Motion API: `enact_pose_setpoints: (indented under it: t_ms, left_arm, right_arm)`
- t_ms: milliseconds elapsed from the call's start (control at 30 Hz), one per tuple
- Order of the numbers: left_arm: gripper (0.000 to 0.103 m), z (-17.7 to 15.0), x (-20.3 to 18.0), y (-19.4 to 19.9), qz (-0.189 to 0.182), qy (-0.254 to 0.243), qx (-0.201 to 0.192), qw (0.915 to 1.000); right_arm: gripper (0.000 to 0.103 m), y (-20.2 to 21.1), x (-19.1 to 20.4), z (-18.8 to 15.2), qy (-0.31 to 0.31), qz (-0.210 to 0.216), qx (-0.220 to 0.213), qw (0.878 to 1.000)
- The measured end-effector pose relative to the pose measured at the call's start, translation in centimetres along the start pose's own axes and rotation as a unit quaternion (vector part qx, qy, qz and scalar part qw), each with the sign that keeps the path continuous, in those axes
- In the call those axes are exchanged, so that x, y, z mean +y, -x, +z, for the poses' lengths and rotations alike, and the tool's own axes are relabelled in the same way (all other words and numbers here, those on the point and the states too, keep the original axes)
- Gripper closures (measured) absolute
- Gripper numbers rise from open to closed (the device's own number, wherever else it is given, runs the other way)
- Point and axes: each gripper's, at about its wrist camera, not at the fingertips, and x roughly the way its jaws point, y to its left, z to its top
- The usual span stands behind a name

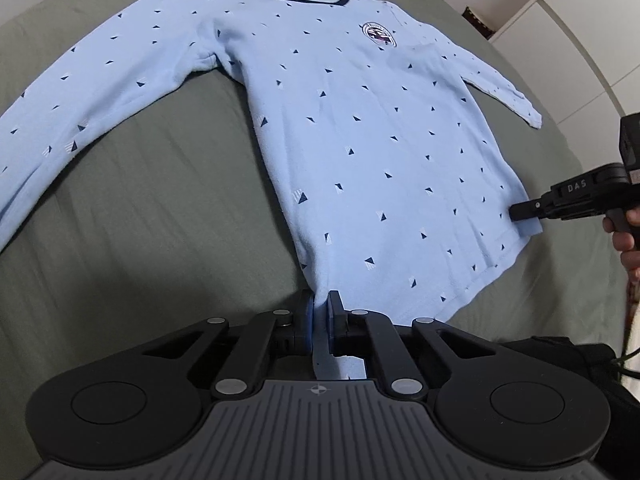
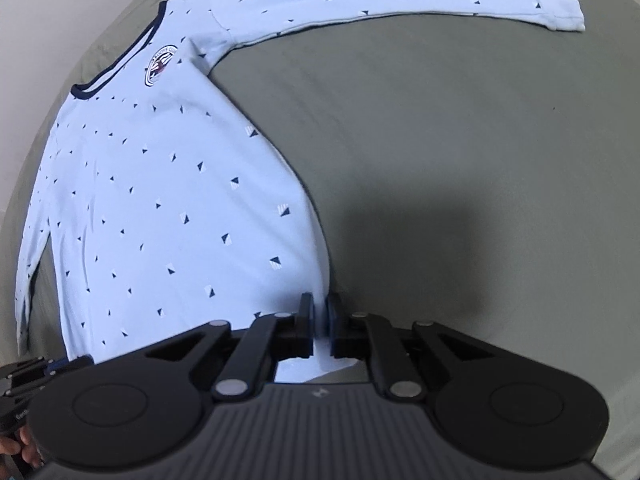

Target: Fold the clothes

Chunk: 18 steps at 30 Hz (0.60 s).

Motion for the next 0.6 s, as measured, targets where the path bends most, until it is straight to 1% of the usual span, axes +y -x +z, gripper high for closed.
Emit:
enact_pose_setpoints:
  t_ms: [133,200,333,433,500,600]
  left_arm:
    - [0.096,-0.9,-0.3,0.1,0.005,-0.013,-0.028,0.9995]
    - [0.096,-1.3,-0.3,0.1,0.009,-0.011,-0.038,0.9992]
    - [0.096,-2.2,-0.8,0.2,0.027,-0.013,-0.064,0.9975]
    - [0.098,-2.5,-1.4,0.6,0.041,-0.017,-0.073,0.9963]
    - [0.098,-2.5,-1.7,1.3,0.046,-0.02,-0.078,0.9957]
    - [0.098,-2.3,-2.1,3.2,0.049,-0.017,-0.092,0.9944]
  right_arm:
    - [0.093,0.3,-0.6,-0.6,0.0,0.02,-0.03,0.999]
    - [0.093,0.6,-1.5,-1.1,-0.007,0.042,-0.044,0.998]
    - [0.094,0.6,-2.1,-1.4,-0.015,0.058,-0.053,0.997]
    - [0.097,0.9,-2.1,-1.5,0.001,0.059,-0.059,0.997]
    - [0.098,2.0,-2.0,-1.4,0.017,0.063,-0.061,0.996]
    - [0.098,4.6,-2.1,-1.2,0.027,0.089,-0.07,0.993]
